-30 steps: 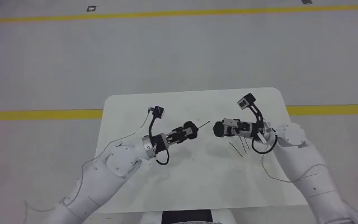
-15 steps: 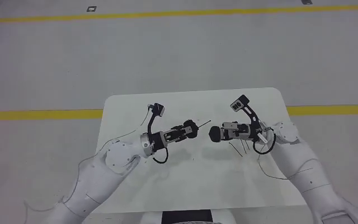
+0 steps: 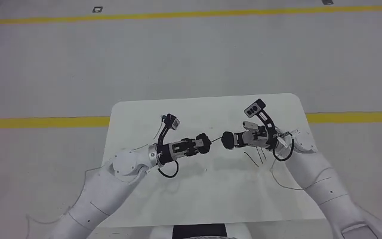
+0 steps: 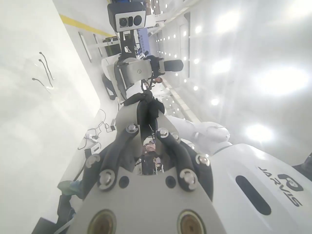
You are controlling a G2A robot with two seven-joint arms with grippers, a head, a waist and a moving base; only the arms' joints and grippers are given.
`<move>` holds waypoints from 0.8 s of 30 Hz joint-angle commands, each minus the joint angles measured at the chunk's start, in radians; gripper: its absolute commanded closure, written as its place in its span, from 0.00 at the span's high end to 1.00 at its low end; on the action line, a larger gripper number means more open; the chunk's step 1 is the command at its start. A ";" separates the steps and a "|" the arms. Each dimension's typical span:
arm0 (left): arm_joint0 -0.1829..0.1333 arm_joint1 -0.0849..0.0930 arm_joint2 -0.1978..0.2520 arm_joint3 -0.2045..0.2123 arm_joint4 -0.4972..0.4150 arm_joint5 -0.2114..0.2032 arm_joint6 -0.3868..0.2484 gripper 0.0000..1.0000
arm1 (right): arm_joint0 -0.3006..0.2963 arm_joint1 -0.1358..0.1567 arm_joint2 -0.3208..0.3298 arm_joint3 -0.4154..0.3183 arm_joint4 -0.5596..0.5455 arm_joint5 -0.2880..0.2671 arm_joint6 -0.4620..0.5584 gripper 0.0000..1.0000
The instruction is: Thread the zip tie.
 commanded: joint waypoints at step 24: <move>-0.001 -0.003 0.002 0.014 -0.021 0.000 -0.041 0.00 | 0.093 0.042 -0.170 0.073 0.063 0.001 0.000 0.13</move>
